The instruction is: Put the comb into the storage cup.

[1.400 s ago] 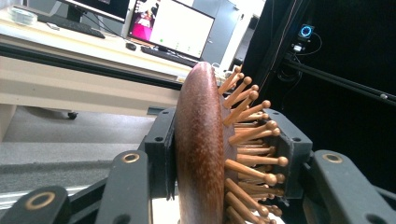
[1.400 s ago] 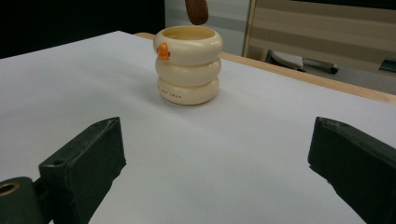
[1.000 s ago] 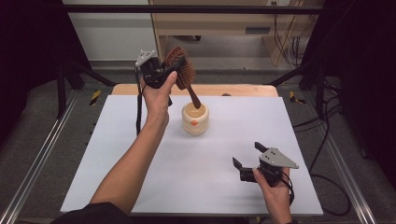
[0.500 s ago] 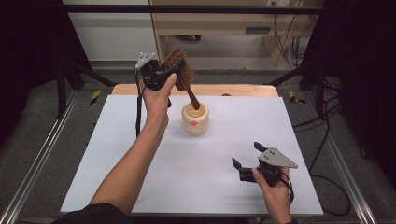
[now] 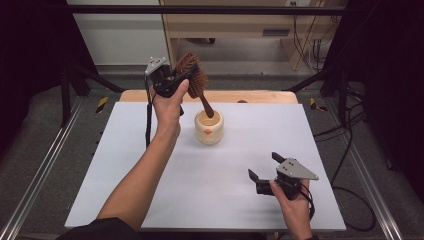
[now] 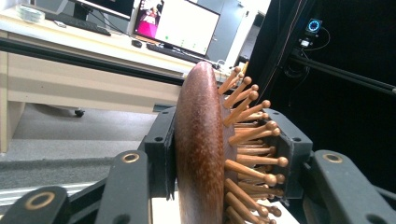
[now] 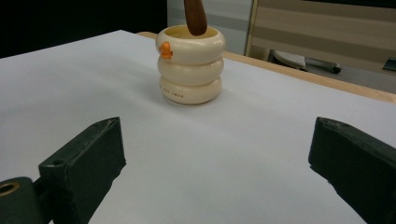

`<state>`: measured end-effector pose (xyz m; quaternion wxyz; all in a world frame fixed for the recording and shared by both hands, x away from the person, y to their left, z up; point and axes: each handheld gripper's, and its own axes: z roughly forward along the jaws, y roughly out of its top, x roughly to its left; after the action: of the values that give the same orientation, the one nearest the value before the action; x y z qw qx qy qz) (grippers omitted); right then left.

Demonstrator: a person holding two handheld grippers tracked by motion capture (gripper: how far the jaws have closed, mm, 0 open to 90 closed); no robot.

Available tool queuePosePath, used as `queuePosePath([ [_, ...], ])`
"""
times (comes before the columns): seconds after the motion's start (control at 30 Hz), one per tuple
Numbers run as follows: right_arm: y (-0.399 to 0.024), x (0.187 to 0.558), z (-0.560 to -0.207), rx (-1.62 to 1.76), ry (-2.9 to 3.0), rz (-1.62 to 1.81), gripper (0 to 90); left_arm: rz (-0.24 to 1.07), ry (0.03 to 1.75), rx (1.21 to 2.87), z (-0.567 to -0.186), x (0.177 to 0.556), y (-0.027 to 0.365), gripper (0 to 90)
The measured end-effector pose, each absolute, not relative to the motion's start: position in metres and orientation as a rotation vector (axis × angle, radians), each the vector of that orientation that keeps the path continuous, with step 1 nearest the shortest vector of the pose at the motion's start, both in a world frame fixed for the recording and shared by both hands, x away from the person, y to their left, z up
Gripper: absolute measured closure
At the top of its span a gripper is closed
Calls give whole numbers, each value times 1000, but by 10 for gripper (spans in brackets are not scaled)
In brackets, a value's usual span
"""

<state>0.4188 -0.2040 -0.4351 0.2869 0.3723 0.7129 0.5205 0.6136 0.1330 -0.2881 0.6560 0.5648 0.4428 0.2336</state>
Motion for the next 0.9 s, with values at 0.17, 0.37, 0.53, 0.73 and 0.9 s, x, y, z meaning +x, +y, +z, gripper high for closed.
queuePosePath([
  [0.17,-204,419,-435,993,1907,1391,42,525,1014,1289,-295,614,131,504],
  [0.37,-203,419,-435,992,1909,1395,43,523,1014,1315,-301,614,125,504],
  [0.53,-203,419,-436,987,1913,1394,43,515,1018,1325,-306,615,122,504],
  [0.73,-204,419,-436,988,1913,1395,43,511,1026,1331,-311,616,120,504],
  [0.9,-203,419,-436,988,1916,1394,43,513,1031,1345,-316,617,120,503],
])
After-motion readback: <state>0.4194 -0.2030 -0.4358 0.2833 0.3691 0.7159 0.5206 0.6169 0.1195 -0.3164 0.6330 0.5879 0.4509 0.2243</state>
